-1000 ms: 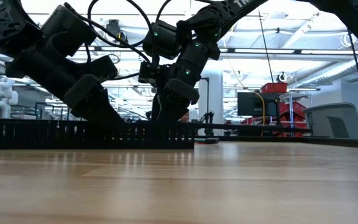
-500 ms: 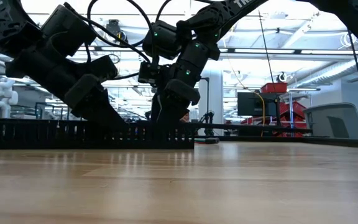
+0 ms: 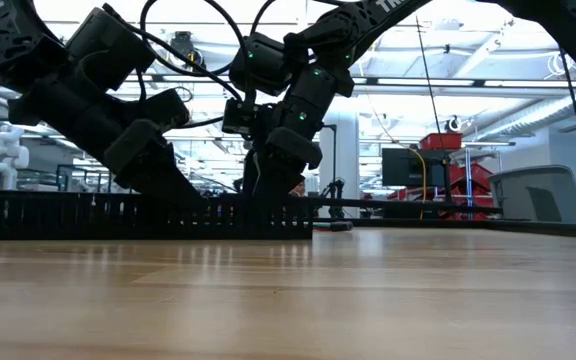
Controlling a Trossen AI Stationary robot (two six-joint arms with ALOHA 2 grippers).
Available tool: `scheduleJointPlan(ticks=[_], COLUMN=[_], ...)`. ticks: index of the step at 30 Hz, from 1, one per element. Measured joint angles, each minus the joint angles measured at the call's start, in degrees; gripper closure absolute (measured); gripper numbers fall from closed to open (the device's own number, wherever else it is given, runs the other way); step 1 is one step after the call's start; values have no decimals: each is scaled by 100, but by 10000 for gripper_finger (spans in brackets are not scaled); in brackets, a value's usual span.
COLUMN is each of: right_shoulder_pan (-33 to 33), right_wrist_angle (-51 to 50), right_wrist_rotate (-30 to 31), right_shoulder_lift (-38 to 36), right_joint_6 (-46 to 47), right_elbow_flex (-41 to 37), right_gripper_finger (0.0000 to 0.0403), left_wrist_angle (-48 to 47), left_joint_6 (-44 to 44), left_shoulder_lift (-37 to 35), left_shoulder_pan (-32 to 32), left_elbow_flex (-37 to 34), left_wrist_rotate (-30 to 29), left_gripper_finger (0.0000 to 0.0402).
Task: Ziptie cables
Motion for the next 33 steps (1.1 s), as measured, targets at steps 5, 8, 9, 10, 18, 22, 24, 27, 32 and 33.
scheduleJointPlan(ticks=[5,8,9,10,18,22,24,27,32,33], right_shoulder_pan=[0,0,0,0,0,8,19,41,61,61], right_wrist_angle=[-10,-11,-11,-13,-11,-4,-4,-7,-7,-11], right_wrist_rotate=[0,-2,-2,-2,-7,-3,2,43,46,44], right_shoulder_lift=[-4,-7,-7,-7,-9,-9,-11,-11,-13,-14], right_joint_6=[0,0,0,0,-4,-3,-2,0,0,-3], right_elbow_flex=[0,2,2,2,2,2,2,4,4,4], right_gripper_finger=[174,177,175,172,152,158,168,182,170,163], left_wrist_angle=[0,0,0,0,2,4,4,4,46,74], left_joint_6=[0,0,0,0,9,142,142,142,140,142], left_shoulder_lift=[0,0,0,0,0,-2,-2,-2,-2,-2], left_shoulder_pan=[0,0,0,0,2,2,2,2,2,2], left_elbow_flex=[0,0,0,0,0,0,0,0,0,-3], left_wrist_rotate=[-2,-4,-4,-4,-7,-17,-17,-24,-22,-22], left_gripper_finger=[194,194,194,194,194,194,194,194,194,194])
